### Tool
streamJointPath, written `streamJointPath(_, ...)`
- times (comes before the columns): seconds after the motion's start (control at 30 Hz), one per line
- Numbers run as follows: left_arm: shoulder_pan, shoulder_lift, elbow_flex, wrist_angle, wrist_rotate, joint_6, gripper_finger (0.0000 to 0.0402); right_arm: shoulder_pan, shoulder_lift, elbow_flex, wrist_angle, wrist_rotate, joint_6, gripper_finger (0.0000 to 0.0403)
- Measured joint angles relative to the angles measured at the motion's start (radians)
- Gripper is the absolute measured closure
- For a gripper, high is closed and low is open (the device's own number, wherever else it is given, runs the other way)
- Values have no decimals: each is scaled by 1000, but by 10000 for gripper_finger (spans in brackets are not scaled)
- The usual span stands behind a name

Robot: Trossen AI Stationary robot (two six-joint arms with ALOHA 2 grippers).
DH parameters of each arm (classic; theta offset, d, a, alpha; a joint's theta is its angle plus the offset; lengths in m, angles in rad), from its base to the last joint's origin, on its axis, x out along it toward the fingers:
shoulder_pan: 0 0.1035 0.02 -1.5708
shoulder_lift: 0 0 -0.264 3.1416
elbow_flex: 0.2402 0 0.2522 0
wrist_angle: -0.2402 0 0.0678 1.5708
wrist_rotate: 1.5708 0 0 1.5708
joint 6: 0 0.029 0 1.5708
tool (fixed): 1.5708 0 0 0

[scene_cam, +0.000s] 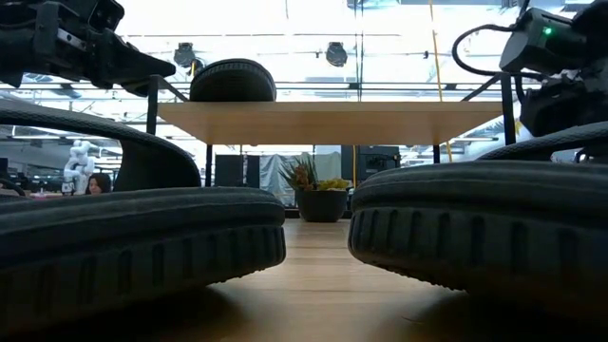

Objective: Pick and place slides into the shelf
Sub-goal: Put the black slide on the shelf

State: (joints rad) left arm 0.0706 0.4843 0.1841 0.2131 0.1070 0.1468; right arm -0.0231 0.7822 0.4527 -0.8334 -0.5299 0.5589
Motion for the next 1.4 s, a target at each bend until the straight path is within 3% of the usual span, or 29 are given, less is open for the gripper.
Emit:
streamJointPath(0.37,-1,0,0,0,0,-7,398,0,-3,284,-357,196,-150,399)
streamJointPath(0.9,-1,0,0,0,-1,-11,398,0,-26,568,-535,210,-386,400)
streamJointPath(1.13,-1,0,0,0,-1,-12,398,-1,64,771,-566,203,-405,401)
streamJointPath(1.4,-1,0,0,0,-1,-4,398,-3,306,1022,-669,138,-524,401)
